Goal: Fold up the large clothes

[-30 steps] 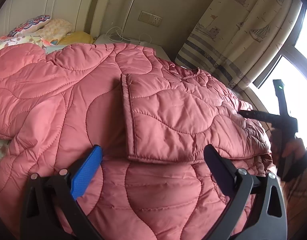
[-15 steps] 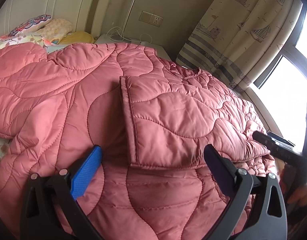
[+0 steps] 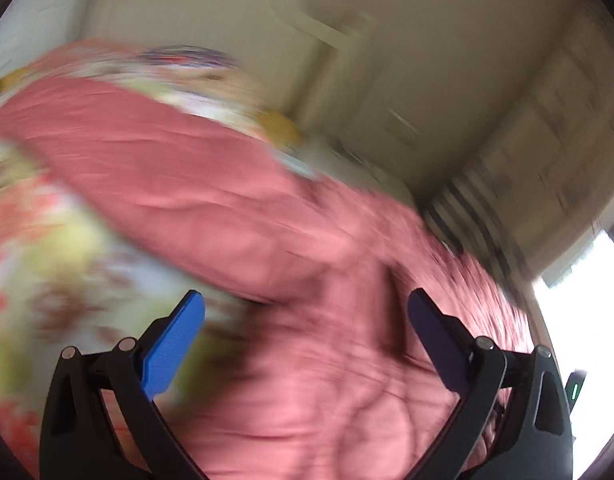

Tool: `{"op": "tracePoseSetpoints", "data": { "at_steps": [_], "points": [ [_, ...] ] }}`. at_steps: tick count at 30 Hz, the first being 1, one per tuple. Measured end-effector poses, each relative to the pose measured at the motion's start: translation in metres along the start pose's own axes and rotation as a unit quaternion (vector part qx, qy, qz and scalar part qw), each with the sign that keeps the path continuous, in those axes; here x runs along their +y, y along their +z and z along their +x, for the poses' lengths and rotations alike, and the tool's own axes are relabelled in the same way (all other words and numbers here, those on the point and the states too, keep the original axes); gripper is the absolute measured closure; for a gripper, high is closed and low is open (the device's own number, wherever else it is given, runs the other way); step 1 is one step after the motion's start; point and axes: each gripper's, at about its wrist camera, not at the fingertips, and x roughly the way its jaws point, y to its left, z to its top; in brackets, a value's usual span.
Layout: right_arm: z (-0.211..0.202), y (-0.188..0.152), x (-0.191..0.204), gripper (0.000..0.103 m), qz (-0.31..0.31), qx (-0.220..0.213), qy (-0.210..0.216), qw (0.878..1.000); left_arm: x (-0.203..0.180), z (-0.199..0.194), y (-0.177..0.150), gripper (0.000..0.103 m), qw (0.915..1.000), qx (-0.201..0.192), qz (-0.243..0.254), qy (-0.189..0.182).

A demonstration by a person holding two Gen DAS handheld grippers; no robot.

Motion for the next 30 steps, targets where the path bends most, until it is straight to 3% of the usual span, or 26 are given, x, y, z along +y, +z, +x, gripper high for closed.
{"op": "tracePoseSetpoints", "data": {
  "at_steps": [2, 3, 5, 8, 13, 15, 16, 18, 19, 20, 21, 25, 27, 30],
  "points": [
    [0.000, 0.000, -0.002, 0.005, 0.007, -0.001, 0.008, 1.000, 0.042, -0.011, 0.011, 0.003, 0.9975, -0.016, -0.066, 0.018],
    [0.000, 0.001, -0.002, 0.005, 0.009, 0.000, 0.010, 1.000, 0.074, -0.016, 0.019, 0.003, 0.9927, -0.020, -0.115, 0.028],
    [0.001, 0.001, -0.003, 0.005, 0.010, 0.001, 0.012, 1.000, 0.108, -0.015, 0.028, 0.003, 0.9855, -0.020, -0.164, 0.038],
    [0.004, 0.002, -0.004, 0.004, 0.009, 0.002, 0.011, 1.000, 0.142, -0.001, 0.046, 0.003, 0.9776, -0.021, -0.209, 0.014],
    [0.005, -0.001, -0.005, 0.004, 0.014, 0.003, 0.018, 1.000, 0.122, 0.037, 0.084, 0.005, 0.9893, -0.035, -0.142, 0.001],
    [0.005, -0.001, -0.005, 0.004, 0.014, 0.004, 0.018, 1.000, 0.114, 0.055, 0.092, 0.010, 0.9907, -0.033, -0.132, 0.012],
    [0.005, -0.001, -0.004, 0.004, 0.014, 0.004, 0.017, 1.000, 0.109, 0.063, 0.093, 0.019, 0.9911, -0.030, -0.129, 0.018],
    [0.005, -0.002, -0.004, 0.004, 0.014, 0.004, 0.017, 1.000, 0.101, 0.081, 0.094, 0.049, 0.9913, -0.014, -0.131, 0.012],
    [0.005, -0.002, -0.005, 0.004, 0.015, 0.005, 0.017, 1.000, 0.098, 0.089, 0.093, 0.077, 0.9907, 0.000, -0.136, -0.002],
    [0.006, -0.002, -0.004, 0.004, 0.015, 0.005, 0.016, 1.000, 0.093, 0.092, 0.091, 0.094, 0.9905, 0.005, -0.137, -0.010],
    [0.006, -0.002, -0.004, 0.004, 0.016, 0.005, 0.016, 1.000, 0.086, 0.088, 0.089, 0.095, 0.9913, -0.002, -0.131, -0.012],
    [0.005, -0.002, -0.004, 0.004, 0.016, 0.004, 0.016, 1.000, 0.021, 0.037, 0.089, 0.096, 0.9959, -0.078, -0.030, -0.035],
    [0.003, -0.003, -0.005, 0.004, 0.022, -0.003, 0.019, 1.000, -0.028, 0.011, 0.085, 0.097, 0.9921, -0.098, 0.027, -0.074],
    [-0.012, -0.005, -0.020, 0.005, 0.065, -0.045, 0.039, 0.996, -0.092, -0.004, 0.067, 0.096, 0.9837, -0.094, 0.100, -0.117]
  ]
}}
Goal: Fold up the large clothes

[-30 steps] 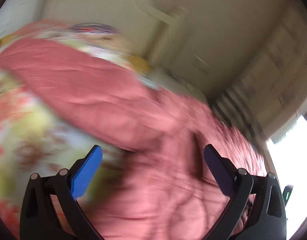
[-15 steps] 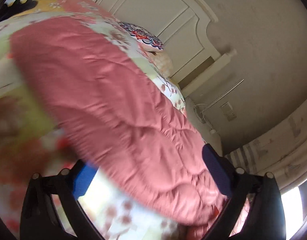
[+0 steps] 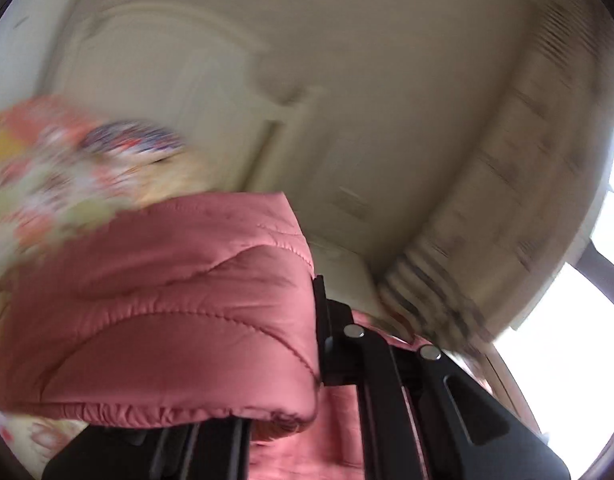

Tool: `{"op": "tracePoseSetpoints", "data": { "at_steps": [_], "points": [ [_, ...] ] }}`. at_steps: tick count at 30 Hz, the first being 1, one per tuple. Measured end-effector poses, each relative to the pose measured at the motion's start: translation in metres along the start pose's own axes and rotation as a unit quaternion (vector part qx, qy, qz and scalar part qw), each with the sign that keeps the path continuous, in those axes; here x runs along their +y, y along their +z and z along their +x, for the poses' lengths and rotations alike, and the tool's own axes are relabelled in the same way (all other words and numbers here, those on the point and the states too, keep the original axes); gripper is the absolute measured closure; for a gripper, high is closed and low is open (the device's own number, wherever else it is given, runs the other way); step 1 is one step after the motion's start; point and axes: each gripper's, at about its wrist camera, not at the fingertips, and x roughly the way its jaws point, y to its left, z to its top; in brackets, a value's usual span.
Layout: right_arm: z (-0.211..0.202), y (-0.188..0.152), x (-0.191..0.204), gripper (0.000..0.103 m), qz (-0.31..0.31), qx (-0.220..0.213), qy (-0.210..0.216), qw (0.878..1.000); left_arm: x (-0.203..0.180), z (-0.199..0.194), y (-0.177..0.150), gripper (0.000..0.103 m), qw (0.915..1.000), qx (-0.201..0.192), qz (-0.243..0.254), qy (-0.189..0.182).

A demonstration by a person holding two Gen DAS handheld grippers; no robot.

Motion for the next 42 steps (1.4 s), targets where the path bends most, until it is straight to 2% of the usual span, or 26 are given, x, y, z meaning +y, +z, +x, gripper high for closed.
{"op": "tracePoseSetpoints", "data": {
  "at_steps": [2, 3, 4, 5, 6, 7, 8, 9, 10, 12, 14, 16, 17, 19, 21, 23, 26, 29, 30, 32, 33, 36, 37, 40, 41, 42],
  "points": [
    [-0.016, 0.000, -0.019, 0.005, 0.054, -0.042, 0.007, 0.998, -0.045, 0.013, -0.016, 0.095, 0.9979, 0.028, 0.052, -0.028],
    [-0.024, 0.000, -0.030, 0.005, 0.086, -0.062, 0.013, 0.994, -0.071, 0.022, -0.034, 0.095, 0.9932, 0.057, 0.094, -0.039],
    [-0.031, -0.001, -0.041, 0.005, 0.115, -0.078, 0.018, 0.990, -0.098, 0.035, -0.058, 0.091, 0.9826, 0.092, 0.158, -0.034],
    [-0.037, -0.002, -0.054, 0.005, 0.146, -0.091, 0.020, 0.985, -0.116, 0.044, -0.077, 0.082, 0.9710, 0.118, 0.207, -0.022],
    [-0.042, -0.004, -0.064, 0.005, 0.171, -0.098, 0.017, 0.980, -0.138, 0.061, -0.113, 0.076, 0.9435, 0.159, 0.291, 0.008],
    [-0.046, -0.006, -0.075, 0.005, 0.195, -0.105, 0.015, 0.975, -0.149, 0.071, -0.139, 0.063, 0.9217, 0.186, 0.340, 0.025],
    [-0.049, -0.008, -0.083, 0.005, 0.215, -0.111, 0.014, 0.970, -0.155, 0.084, -0.171, 0.054, 0.8951, 0.220, 0.386, 0.036],
    [-0.053, -0.010, -0.092, 0.005, 0.231, -0.116, 0.014, 0.966, -0.156, 0.091, -0.187, 0.052, 0.8826, 0.240, 0.403, 0.036],
    [-0.055, -0.012, -0.098, 0.005, 0.240, -0.118, 0.012, 0.964, -0.154, 0.095, -0.200, 0.045, 0.8745, 0.248, 0.415, 0.042],
    [-0.059, -0.012, -0.104, 0.005, 0.241, -0.119, 0.007, 0.963, -0.147, 0.093, -0.204, 0.033, 0.8758, 0.231, 0.421, 0.051],
    [-0.062, -0.011, -0.106, 0.005, 0.238, -0.119, 0.007, 0.964, -0.139, 0.091, -0.193, 0.015, 0.8843, 0.241, 0.397, 0.043],
    [-0.067, -0.009, -0.107, 0.005, 0.230, -0.123, 0.014, 0.965, -0.135, 0.076, -0.186, 0.009, 0.8904, 0.237, 0.387, 0.034],
    [-0.069, -0.006, -0.105, 0.005, 0.219, -0.125, 0.021, 0.967, -0.132, 0.068, -0.185, 0.008, 0.8929, 0.229, 0.387, 0.033],
    [-0.074, -0.001, -0.100, 0.005, 0.188, -0.129, 0.029, 0.973, -0.130, 0.035, -0.179, 0.002, 0.9039, 0.194, 0.381, 0.015],
    [-0.081, 0.001, -0.086, 0.005, 0.148, -0.132, 0.035, 0.980, -0.121, 0.008, -0.179, 0.002, 0.9132, 0.174, 0.368, -0.010],
    [-0.085, 0.011, -0.065, 0.005, 0.107, -0.129, 0.055, 0.984, -0.108, 0.000, -0.180, 0.002, 0.9153, 0.174, 0.363, 0.012],
    [-0.095, 0.028, -0.022, 0.005, 0.049, -0.133, 0.100, 0.985, -0.105, 0.013, -0.183, 0.002, 0.9125, 0.182, 0.364, 0.045],
    [-0.123, 0.042, 0.017, 0.005, -0.001, -0.174, 0.133, 0.976, -0.123, -0.002, -0.183, 0.002, 0.9049, 0.140, 0.400, 0.042],
    [-0.131, 0.044, 0.021, 0.005, -0.004, -0.189, 0.132, 0.973, -0.136, -0.006, -0.182, 0.002, 0.8993, 0.129, 0.416, 0.036],
    [-0.146, 0.047, 0.019, 0.005, 0.007, -0.212, 0.124, 0.969, -0.156, -0.005, -0.183, 0.002, 0.8880, 0.120, 0.442, 0.041],
    [-0.149, 0.048, 0.013, 0.005, 0.019, -0.216, 0.120, 0.969, -0.172, 0.001, -0.183, 0.002, 0.8793, 0.112, 0.460, 0.051],
    [-0.151, 0.041, -0.017, 0.005, 0.067, -0.212, 0.107, 0.969, -0.196, 0.017, -0.182, 0.002, 0.8676, 0.120, 0.477, 0.070],
    [-0.148, 0.039, -0.028, 0.005, 0.082, -0.201, 0.099, 0.971, -0.203, 0.025, -0.181, 0.002, 0.8683, 0.130, 0.473, 0.072],
    [-0.142, 0.027, -0.058, 0.005, 0.119, -0.167, 0.080, 0.975, -0.211, 0.029, -0.180, 0.002, 0.8791, 0.148, 0.449, 0.058],
    [-0.140, 0.022, -0.065, 0.005, 0.124, -0.161, 0.075, 0.976, -0.213, 0.025, -0.183, 0.002, 0.8803, 0.143, 0.450, 0.049],
    [-0.139, 0.016, -0.074, 0.005, 0.130, -0.155, 0.067, 0.977, -0.214, 0.023, -0.186, 0.002, 0.8779, 0.140, 0.455, 0.048]
  ]
}}
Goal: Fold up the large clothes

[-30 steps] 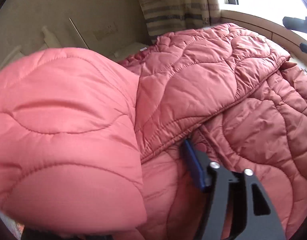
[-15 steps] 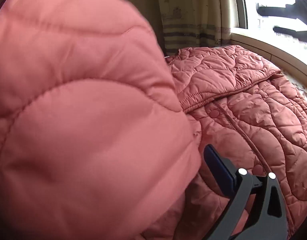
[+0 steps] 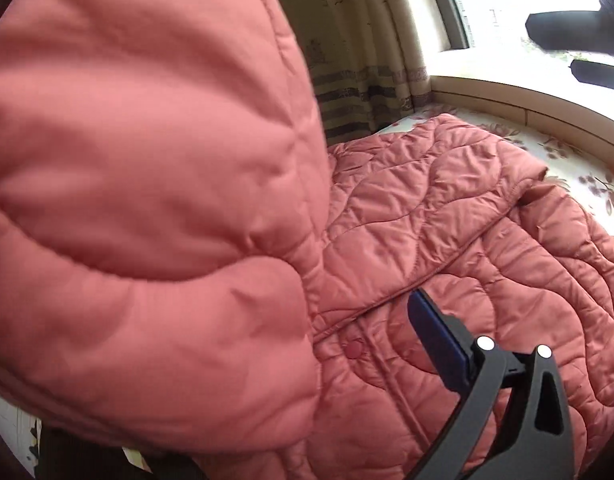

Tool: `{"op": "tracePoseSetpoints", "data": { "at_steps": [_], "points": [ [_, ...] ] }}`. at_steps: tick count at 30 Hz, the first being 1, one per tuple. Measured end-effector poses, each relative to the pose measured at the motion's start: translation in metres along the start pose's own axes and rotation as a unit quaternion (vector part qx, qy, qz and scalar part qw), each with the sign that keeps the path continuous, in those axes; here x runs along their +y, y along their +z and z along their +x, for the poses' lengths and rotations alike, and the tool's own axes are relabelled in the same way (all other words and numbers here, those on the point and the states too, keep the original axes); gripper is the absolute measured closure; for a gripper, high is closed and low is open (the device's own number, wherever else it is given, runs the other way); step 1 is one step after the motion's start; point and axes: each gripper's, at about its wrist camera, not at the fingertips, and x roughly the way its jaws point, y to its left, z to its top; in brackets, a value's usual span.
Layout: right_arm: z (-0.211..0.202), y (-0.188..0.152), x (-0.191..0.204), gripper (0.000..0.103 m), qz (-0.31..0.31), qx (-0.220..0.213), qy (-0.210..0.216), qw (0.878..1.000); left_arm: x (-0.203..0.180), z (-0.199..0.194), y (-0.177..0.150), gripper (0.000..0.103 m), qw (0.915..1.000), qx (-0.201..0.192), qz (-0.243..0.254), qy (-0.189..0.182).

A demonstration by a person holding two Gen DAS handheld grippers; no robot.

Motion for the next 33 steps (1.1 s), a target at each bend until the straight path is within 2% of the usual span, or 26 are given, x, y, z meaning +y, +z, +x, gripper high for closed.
{"op": "tracePoseSetpoints", "data": {
  "at_steps": [1, 3, 5, 6, 7, 8, 10, 12, 13, 14, 15, 16, 17, 18, 19, 20, 21, 23, 25, 27, 30, 33],
  "points": [
    [0.000, -0.003, -0.010, 0.005, 0.006, 0.006, -0.008, 1.000, -0.006, -0.004, -0.005, 0.002, 0.9998, -0.004, 0.018, 0.006],
    [0.005, -0.010, -0.029, 0.005, 0.026, 0.023, -0.017, 0.999, -0.029, -0.015, -0.019, 0.002, 0.9939, -0.031, 0.093, 0.050],
    [0.015, -0.020, -0.045, 0.005, 0.050, 0.042, -0.021, 0.998, -0.057, -0.027, -0.036, 0.002, 0.9750, -0.066, 0.191, 0.093],
    [0.022, -0.024, -0.050, 0.005, 0.060, 0.050, -0.023, 0.997, -0.075, -0.036, -0.046, 0.002, 0.9594, -0.086, 0.250, 0.099],
    [0.027, -0.029, -0.056, 0.005, 0.070, 0.056, -0.024, 0.996, -0.088, -0.047, -0.054, 0.002, 0.9465, -0.103, 0.291, 0.092],
    [0.031, -0.033, -0.062, 0.005, 0.082, 0.062, -0.024, 0.994, -0.097, -0.061, -0.058, 0.002, 0.9383, -0.122, 0.312, 0.084],
    [0.037, -0.038, -0.072, 0.005, 0.100, 0.067, -0.027, 0.992, -0.104, -0.092, -0.058, 0.002, 0.9352, -0.162, 0.310, 0.059],
    [0.035, -0.040, -0.081, 0.005, 0.110, 0.067, -0.032, 0.991, -0.095, -0.125, -0.051, 0.002, 0.9434, -0.198, 0.266, 0.004],
    [0.033, -0.040, -0.086, 0.005, 0.112, 0.066, -0.036, 0.991, -0.082, -0.141, -0.046, 0.002, 0.9505, -0.211, 0.225, -0.039],
    [0.028, -0.040, -0.091, 0.005, 0.114, 0.064, -0.041, 0.991, -0.070, -0.147, -0.041, 0.002, 0.9551, -0.215, 0.193, -0.066],
    [0.024, -0.039, -0.096, 0.005, 0.117, 0.064, -0.044, 0.990, -0.047, -0.150, -0.038, 0.002, 0.9622, -0.214, 0.140, -0.092],
    [0.020, -0.039, -0.101, 0.005, 0.121, 0.067, -0.044, 0.989, -0.025, -0.144, -0.035, 0.002, 0.9687, -0.207, 0.095, -0.099],
    [0.016, -0.041, -0.103, 0.005, 0.123, 0.073, -0.041, 0.989, 0.009, -0.123, -0.037, 0.002, 0.9791, -0.178, 0.026, -0.095],
    [0.010, -0.045, -0.104, 0.005, 0.122, 0.085, -0.032, 0.988, 0.029, -0.107, -0.039, 0.002, 0.9847, -0.150, -0.017, -0.088],
    [0.007, -0.049, -0.104, 0.005, 0.120, 0.097, -0.023, 0.988, 0.061, -0.078, -0.046, 0.002, 0.9898, -0.099, -0.079, -0.065],
    [0.002, -0.056, -0.102, 0.005, 0.118, 0.118, -0.004, 0.986, 0.092, -0.052, -0.058, 0.002, 0.9887, -0.051, -0.138, -0.030],
    [0.000, -0.064, -0.099, 0.005, 0.117, 0.137, 0.018, 0.983, 0.112, -0.038, -0.068, 0.002, 0.9844, -0.029, -0.173, -0.013],
    [-0.006, -0.080, -0.090, 0.014, 0.116, 0.173, 0.062, 0.976, 0.154, -0.014, -0.100, 0.002, 0.9687, 0.011, -0.247, 0.022],
    [-0.010, -0.097, -0.074, 0.026, 0.110, 0.206, 0.096, 0.968, 0.173, -0.008, -0.121, 0.002, 0.9594, 0.029, -0.277, 0.048],
    [-0.007, -0.112, -0.054, 0.027, 0.101, 0.238, 0.128, 0.958, 0.182, 0.003, -0.137, 0.002, 0.9489, 0.049, -0.304, 0.071],
    [0.005, -0.128, -0.030, 0.027, 0.086, 0.273, 0.134, 0.949, 0.191, 0.015, -0.155, 0.002, 0.9333, 0.070, -0.346, 0.063],
    [0.016, -0.129, -0.018, 0.028, 0.080, 0.270, 0.128, 0.951, 0.198, 0.015, -0.159, 0.002, 0.9263, 0.067, -0.368, 0.049]
  ]
}}
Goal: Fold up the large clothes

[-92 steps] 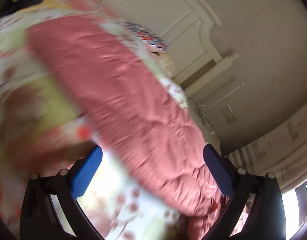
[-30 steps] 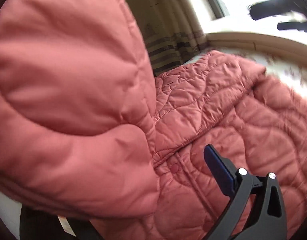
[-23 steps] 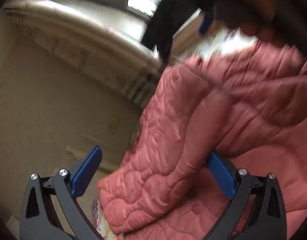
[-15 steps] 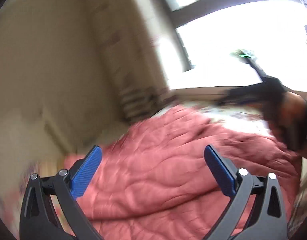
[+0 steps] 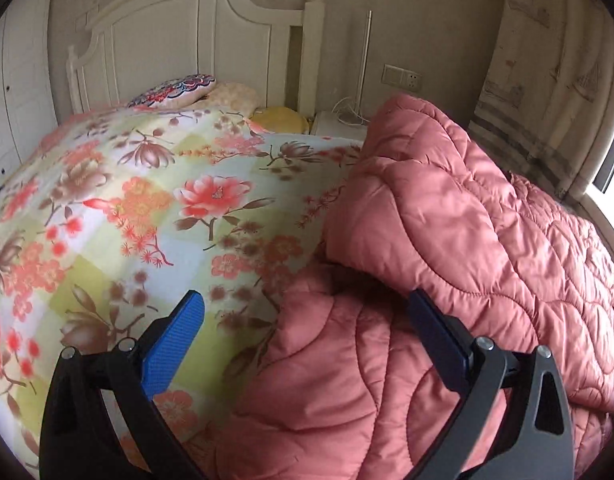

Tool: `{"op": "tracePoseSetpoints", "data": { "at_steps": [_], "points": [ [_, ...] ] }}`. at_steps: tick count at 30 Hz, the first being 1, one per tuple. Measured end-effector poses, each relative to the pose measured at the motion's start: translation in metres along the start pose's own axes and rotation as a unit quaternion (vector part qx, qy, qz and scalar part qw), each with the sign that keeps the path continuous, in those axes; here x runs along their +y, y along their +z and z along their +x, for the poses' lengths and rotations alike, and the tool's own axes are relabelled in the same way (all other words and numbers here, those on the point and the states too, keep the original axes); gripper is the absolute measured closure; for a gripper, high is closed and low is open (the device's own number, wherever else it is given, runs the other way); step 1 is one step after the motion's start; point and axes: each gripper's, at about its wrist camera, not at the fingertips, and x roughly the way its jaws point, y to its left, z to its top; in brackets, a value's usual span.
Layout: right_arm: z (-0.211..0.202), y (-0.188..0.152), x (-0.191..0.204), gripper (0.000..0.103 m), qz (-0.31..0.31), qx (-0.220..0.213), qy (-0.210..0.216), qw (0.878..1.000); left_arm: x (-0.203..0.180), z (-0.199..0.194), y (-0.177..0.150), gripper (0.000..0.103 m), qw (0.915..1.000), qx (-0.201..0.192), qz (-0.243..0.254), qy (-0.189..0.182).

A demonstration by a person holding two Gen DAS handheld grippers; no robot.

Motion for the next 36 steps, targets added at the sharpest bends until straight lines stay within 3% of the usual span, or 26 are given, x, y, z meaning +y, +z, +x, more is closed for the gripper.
{"op": "tracePoseSetpoints", "data": {
  "at_steps": [2, 3, 4, 6, 9, 13, 15, 18, 20, 21, 24, 25, 27, 29, 31, 36],
  "points": [
    [0.004, 0.010, 0.004, 0.035, 0.003, -0.018, -0.003, 1.000, 0.005, 0.006, -0.001, 0.002, 0.9999, 0.004, -0.013, -0.007],
    [0.009, 0.016, 0.005, 0.051, 0.003, -0.024, -0.004, 1.000, 0.010, 0.009, -0.001, 0.002, 0.9996, 0.007, -0.023, -0.011],
    [0.014, 0.022, 0.008, 0.074, -0.002, -0.026, -0.015, 1.000, 0.011, 0.008, -0.004, 0.002, 0.9994, 0.009, -0.032, -0.012],
    [0.014, 0.036, 0.027, 0.089, -0.040, -0.049, -0.039, 0.997, 0.020, 0.010, -0.006, 0.002, 0.9982, 0.010, -0.058, -0.010],
    [-0.010, 0.069, 0.085, 0.091, -0.163, -0.130, -0.068, 0.976, 0.028, 0.002, -0.009, 0.002, 0.9960, 0.003, -0.089, -0.012],
    [-0.057, 0.125, 0.196, 0.091, -0.323, -0.247, -0.059, 0.912, 0.035, -0.003, -0.009, 0.002, 0.9934, -0.016, -0.113, -0.008],
    [-0.076, 0.143, 0.234, 0.091, -0.358, -0.276, -0.029, 0.892, 0.037, -0.006, -0.010, 0.002, 0.9924, -0.025, -0.120, -0.008],
    [-0.079, 0.165, 0.262, 0.091, -0.377, -0.286, -0.010, 0.881, 0.040, -0.007, -0.010, 0.002, 0.9913, -0.028, -0.128, -0.007],
    [-0.059, 0.179, 0.252, 0.091, -0.372, -0.274, -0.030, 0.887, 0.041, -0.007, -0.010, 0.002, 0.9911, -0.027, -0.130, -0.008],
    [-0.041, 0.187, 0.236, 0.091, -0.356, -0.257, -0.051, 0.897, 0.041, -0.006, -0.010, 0.002, 0.9912, -0.025, -0.130, -0.007],
    [0.024, 0.211, 0.161, 0.091, -0.266, -0.154, -0.088, 0.948, 0.039, -0.002, -0.009, 0.002, 0.9920, -0.016, -0.125, -0.008],
    [0.046, 0.214, 0.131, 0.091, -0.239, -0.126, -0.113, 0.956, 0.039, 0.000, -0.008, 0.002, 0.9923, -0.013, -0.123, -0.008],
    [0.079, 0.211, 0.076, 0.091, -0.191, -0.076, -0.151, 0.967, 0.038, 0.003, -0.009, 0.002, 0.9926, -0.008, -0.121, -0.008],
    [0.097, 0.205, 0.040, 0.091, -0.146, -0.048, -0.149, 0.977, 0.039, 0.004, -0.009, 0.002, 0.9923, -0.006, -0.123, -0.008],
    [0.095, 0.200, 0.026, 0.091, -0.124, -0.054, -0.131, 0.982, 0.041, 0.006, -0.010, 0.002, 0.9919, -0.002, -0.127, -0.006],
    [0.066, 0.198, 0.037, 0.091, -0.131, -0.094, -0.102, 0.982, 0.041, 0.012, -0.010, 0.002, 0.9917, 0.012, -0.128, -0.005]
  ]
}}
